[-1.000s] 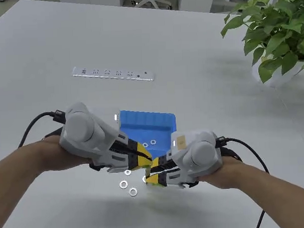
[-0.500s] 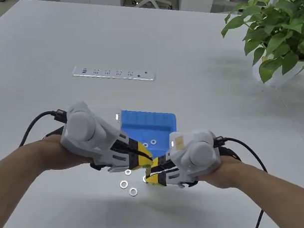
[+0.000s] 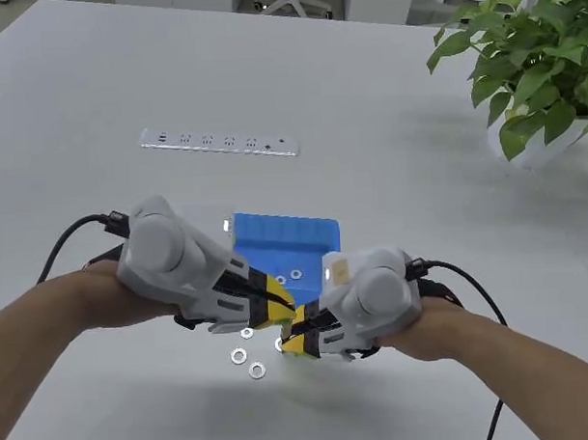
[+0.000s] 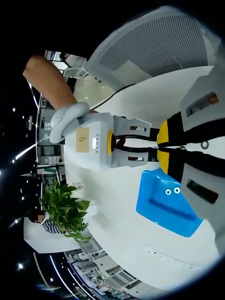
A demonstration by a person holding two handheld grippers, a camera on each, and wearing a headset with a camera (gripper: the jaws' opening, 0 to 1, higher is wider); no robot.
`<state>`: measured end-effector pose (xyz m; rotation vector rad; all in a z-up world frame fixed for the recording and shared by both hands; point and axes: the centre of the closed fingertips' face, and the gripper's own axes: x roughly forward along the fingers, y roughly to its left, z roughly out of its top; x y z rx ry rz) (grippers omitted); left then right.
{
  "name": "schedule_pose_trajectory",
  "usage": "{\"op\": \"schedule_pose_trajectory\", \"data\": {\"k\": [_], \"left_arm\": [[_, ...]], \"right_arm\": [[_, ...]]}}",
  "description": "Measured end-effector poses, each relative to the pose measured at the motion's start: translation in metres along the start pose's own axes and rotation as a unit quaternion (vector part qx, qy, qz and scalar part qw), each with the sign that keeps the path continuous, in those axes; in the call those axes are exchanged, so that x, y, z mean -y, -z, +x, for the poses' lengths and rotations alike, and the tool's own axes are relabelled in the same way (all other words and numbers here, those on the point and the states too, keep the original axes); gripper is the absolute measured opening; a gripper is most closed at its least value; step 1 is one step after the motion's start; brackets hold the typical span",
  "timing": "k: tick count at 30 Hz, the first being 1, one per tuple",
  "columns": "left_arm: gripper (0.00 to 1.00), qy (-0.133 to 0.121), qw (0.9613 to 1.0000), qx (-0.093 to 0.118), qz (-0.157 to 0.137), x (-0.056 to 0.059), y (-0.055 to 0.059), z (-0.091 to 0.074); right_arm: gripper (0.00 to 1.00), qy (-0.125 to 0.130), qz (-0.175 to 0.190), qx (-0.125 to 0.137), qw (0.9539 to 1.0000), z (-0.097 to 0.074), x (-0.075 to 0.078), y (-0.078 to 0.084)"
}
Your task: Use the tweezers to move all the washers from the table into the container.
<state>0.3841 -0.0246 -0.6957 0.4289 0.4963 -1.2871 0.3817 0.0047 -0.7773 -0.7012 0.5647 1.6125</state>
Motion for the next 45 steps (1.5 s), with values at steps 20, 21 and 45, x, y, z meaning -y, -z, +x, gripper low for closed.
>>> {"op": "schedule_pose_trajectory", "data": {"k": [20,21,45], "left_arm": [[0.09,0.002,1.0,-0.005,0.0,0.0,0.004,-0.002],[0.09,0.001,1.0,-0.006,-0.001,0.0,0.005,-0.002],[0.37,-0.011,0.9985,-0.008,-0.053,0.004,0.022,-0.014]], "right_arm": [[0.08,0.004,0.011,0.001,0.9999,0.0,-0.001,0.0],[0.08,0.004,0.011,0.001,0.9999,0.0,0.0,0.0],[0.08,0.007,0.001,0.0,1.0,-0.005,-0.001,-0.002]]}}
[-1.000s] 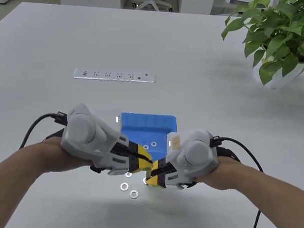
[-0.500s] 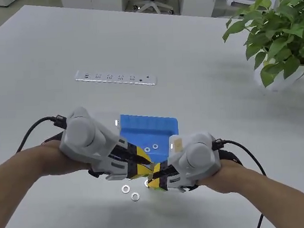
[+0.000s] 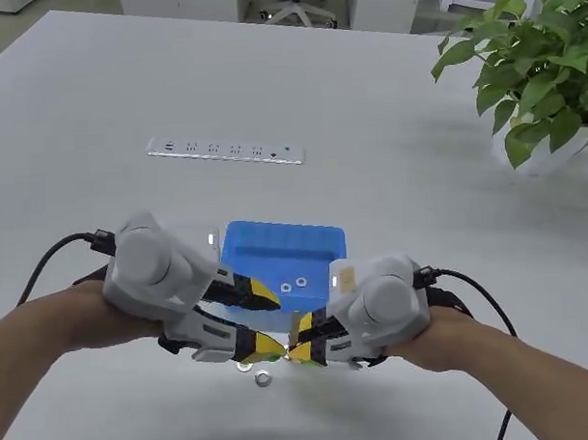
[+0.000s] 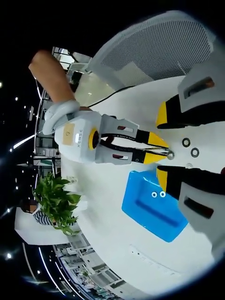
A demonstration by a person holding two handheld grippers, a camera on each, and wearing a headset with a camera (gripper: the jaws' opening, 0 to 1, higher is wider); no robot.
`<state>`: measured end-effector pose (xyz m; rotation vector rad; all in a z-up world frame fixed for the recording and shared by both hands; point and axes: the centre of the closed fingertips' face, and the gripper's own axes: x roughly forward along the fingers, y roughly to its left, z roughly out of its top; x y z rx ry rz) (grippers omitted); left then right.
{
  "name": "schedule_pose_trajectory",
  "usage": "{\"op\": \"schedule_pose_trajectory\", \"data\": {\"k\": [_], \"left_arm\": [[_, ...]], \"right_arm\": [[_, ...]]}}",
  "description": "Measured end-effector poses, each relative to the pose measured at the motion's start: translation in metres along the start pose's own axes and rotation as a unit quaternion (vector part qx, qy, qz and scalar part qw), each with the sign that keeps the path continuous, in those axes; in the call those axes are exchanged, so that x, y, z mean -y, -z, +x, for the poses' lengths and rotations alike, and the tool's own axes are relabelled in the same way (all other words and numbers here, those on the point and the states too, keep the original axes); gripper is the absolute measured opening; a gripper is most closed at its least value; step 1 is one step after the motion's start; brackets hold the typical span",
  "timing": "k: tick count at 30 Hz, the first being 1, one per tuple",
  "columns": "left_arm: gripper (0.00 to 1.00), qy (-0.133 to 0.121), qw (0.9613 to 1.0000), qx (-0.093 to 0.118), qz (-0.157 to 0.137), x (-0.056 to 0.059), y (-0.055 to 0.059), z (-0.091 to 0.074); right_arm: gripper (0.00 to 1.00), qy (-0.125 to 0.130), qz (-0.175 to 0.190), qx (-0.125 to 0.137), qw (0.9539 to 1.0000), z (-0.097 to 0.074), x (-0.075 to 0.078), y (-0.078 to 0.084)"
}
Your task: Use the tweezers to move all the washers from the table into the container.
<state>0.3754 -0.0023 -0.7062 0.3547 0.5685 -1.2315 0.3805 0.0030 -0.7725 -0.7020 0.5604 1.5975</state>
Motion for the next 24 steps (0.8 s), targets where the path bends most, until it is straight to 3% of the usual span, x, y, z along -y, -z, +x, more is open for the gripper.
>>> {"op": "schedule_pose_trajectory", "data": {"k": [10,24], "left_arm": [[0.63,-0.03,0.9977,0.024,-0.056,0.001,0.009,-0.016],[0.79,-0.073,0.9913,0.054,-0.095,0.003,0.019,-0.04]], "right_arm": [[0.08,-0.003,-0.005,0.005,1.0,-0.01,-0.004,-0.009],[0.08,-0.009,-0.019,0.009,0.9997,-0.029,-0.004,-0.026]]}}
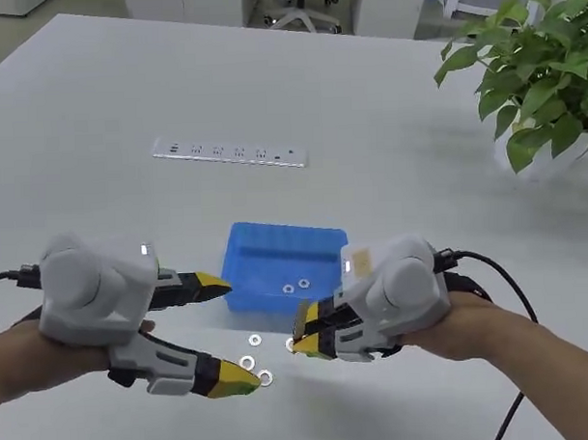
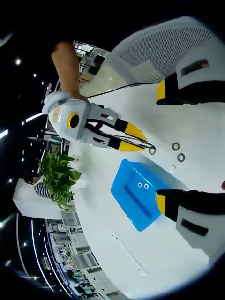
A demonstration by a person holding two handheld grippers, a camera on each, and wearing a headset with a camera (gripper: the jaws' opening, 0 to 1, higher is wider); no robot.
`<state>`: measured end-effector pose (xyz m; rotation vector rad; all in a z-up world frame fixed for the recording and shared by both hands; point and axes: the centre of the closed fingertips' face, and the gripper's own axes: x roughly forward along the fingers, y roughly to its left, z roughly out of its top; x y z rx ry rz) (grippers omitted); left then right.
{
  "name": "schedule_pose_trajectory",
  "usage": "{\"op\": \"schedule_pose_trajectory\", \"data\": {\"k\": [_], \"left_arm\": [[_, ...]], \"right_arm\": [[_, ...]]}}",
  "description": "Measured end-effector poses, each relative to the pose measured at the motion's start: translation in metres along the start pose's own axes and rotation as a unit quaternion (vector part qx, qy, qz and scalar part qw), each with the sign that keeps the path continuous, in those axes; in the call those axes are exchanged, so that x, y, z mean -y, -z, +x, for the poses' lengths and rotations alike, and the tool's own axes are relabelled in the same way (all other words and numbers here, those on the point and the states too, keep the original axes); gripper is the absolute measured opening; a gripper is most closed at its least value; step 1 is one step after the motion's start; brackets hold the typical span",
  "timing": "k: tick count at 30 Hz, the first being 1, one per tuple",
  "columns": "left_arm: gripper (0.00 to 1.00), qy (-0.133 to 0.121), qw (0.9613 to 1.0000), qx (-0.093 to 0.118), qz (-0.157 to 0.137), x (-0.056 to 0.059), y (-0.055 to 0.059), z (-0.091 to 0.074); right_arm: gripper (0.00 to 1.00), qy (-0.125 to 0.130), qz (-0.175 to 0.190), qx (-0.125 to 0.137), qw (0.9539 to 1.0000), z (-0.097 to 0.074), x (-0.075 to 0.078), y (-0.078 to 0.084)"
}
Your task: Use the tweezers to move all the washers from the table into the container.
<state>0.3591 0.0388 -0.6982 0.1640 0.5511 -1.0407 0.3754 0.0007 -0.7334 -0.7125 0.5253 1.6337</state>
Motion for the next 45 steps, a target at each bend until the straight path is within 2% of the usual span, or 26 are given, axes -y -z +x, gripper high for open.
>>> {"op": "schedule_pose_trajectory", "data": {"k": [10,15,25,34,45], "left_arm": [[0.9,-0.019,0.9996,0.009,-0.02,-0.001,0.002,-0.007],[0.92,-0.022,0.9994,0.01,-0.024,-0.001,0.003,-0.009],[0.99,-0.028,0.9988,0.018,-0.035,-0.005,0.003,-0.012],[0.99,-0.035,0.9985,0.027,-0.033,-0.01,0.0,-0.016],[0.99,-0.043,0.9981,0.032,-0.03,-0.013,-0.003,-0.019]], "right_arm": [[0.09,0.006,-0.01,0.005,0.9999,-0.015,0.012,-0.014],[0.09,0.008,-0.015,0.007,0.9998,-0.021,0.018,-0.019],[0.09,0.021,-0.019,0.014,0.9995,-0.03,0.041,-0.028],[0.09,0.026,-0.024,0.015,0.9992,-0.028,0.058,-0.029],[0.09,0.031,-0.025,0.016,0.9991,-0.015,0.076,-0.028]]}}
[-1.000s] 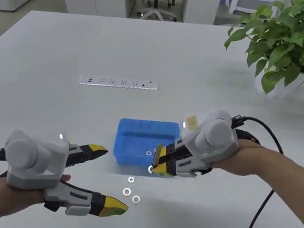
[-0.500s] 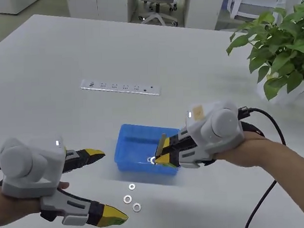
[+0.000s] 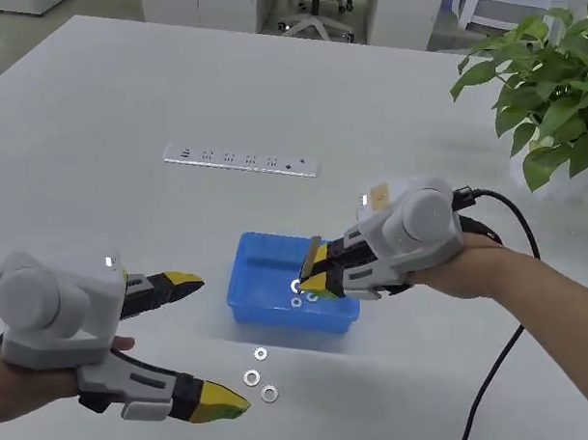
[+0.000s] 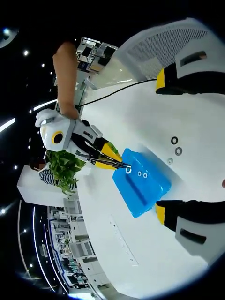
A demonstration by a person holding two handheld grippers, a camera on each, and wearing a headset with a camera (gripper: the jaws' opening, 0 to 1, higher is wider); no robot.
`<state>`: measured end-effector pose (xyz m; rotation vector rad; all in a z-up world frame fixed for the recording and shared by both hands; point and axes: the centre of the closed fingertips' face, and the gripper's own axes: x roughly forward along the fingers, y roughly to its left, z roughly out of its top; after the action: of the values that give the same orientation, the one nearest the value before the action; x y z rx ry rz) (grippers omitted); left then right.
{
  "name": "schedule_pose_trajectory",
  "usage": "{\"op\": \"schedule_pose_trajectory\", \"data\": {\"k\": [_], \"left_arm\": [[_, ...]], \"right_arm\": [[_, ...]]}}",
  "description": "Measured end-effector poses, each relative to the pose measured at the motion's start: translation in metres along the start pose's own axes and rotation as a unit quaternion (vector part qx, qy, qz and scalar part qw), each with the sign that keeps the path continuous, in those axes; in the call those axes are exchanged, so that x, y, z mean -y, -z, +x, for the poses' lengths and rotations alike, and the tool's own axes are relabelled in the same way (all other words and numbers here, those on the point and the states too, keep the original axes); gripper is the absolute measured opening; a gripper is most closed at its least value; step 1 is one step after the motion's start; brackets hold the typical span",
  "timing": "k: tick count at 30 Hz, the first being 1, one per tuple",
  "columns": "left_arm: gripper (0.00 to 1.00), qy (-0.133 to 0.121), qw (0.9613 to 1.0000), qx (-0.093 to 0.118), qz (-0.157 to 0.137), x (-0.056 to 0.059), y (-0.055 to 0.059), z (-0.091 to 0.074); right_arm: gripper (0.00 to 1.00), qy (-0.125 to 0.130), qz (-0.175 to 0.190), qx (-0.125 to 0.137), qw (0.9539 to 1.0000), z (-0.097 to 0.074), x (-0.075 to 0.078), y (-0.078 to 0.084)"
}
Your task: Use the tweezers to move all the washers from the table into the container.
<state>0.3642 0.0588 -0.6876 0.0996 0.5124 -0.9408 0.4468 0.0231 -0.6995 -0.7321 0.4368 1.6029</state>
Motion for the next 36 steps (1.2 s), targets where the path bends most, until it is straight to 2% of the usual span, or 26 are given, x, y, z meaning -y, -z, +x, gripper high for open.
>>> {"op": "schedule_pose_trajectory", "data": {"k": [13,21,32,36], "left_arm": [[0.99,-0.003,1.0,0.0,0.002,-0.005,-0.003,0.0],[0.99,-0.005,1.0,0.003,0.003,-0.012,-0.006,0.002],[0.99,-0.006,1.0,0.006,0.002,-0.024,-0.01,0.007],[0.93,-0.002,0.9999,0.007,0.008,-0.029,-0.014,0.011]], "right_arm": [[0.09,0.004,0.007,-0.005,1.0,0.016,0.016,0.013],[0.09,0.003,0.012,-0.008,0.9999,0.029,0.023,0.023],[0.09,-0.01,0.015,-0.017,0.9997,0.045,0.025,0.037],[0.09,-0.015,0.017,-0.017,0.9996,0.051,0.026,0.041]]}}
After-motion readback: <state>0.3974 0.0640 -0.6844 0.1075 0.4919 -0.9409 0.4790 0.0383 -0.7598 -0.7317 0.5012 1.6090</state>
